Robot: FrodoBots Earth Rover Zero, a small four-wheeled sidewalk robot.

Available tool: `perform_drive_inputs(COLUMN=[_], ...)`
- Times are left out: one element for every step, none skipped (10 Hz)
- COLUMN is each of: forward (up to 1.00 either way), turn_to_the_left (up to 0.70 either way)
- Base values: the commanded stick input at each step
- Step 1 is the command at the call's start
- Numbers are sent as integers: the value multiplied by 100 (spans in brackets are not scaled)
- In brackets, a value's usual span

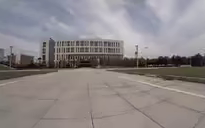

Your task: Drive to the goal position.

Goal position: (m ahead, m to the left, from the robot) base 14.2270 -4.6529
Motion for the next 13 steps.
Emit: perform_drive_inputs(forward=[70,70,70,70,70,70,70,70,70,70,70,70,70], turn_to_the_left=[0,0,0,0,0,0,0,0,0,0,0,0,0])
